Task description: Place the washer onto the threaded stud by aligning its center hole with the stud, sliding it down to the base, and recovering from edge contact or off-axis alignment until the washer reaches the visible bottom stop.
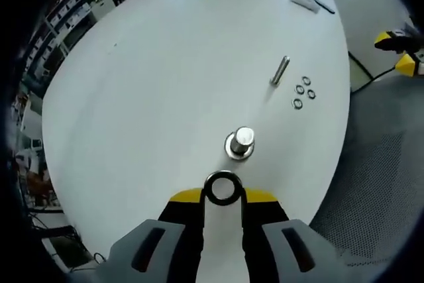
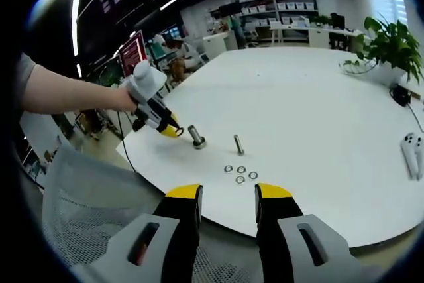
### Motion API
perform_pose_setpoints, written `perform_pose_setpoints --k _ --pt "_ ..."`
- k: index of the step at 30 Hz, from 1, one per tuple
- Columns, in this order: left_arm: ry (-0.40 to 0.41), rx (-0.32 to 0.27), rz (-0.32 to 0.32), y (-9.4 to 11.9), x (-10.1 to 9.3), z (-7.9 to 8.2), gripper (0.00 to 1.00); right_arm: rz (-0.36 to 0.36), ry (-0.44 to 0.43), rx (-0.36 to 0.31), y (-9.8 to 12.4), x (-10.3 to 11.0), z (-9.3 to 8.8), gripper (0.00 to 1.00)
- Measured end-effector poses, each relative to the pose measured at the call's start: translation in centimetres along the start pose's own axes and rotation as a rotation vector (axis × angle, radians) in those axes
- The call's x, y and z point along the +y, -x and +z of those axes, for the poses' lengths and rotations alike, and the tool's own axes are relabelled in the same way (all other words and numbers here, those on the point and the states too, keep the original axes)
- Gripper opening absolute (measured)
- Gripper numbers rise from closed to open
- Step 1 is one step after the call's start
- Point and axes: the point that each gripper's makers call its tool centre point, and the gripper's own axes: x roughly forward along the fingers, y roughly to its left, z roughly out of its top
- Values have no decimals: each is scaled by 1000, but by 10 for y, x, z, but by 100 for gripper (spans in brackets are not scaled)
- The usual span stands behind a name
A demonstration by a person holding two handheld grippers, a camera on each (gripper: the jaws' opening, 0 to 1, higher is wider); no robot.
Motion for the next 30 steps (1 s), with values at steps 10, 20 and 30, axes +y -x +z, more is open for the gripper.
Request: perform_pose_setpoints --k 10,20,30 --pt "-41 -38 -23 12 -6 24 18 1 0 -2 0 0 1 34" --pt "-73 -45 -44 1 -6 41 18 -1 -4 -4 0 -1 1 34" --pt "-113 -14 -44 -9 -5 41 18 0 -7 -6 0 -1 1 34"
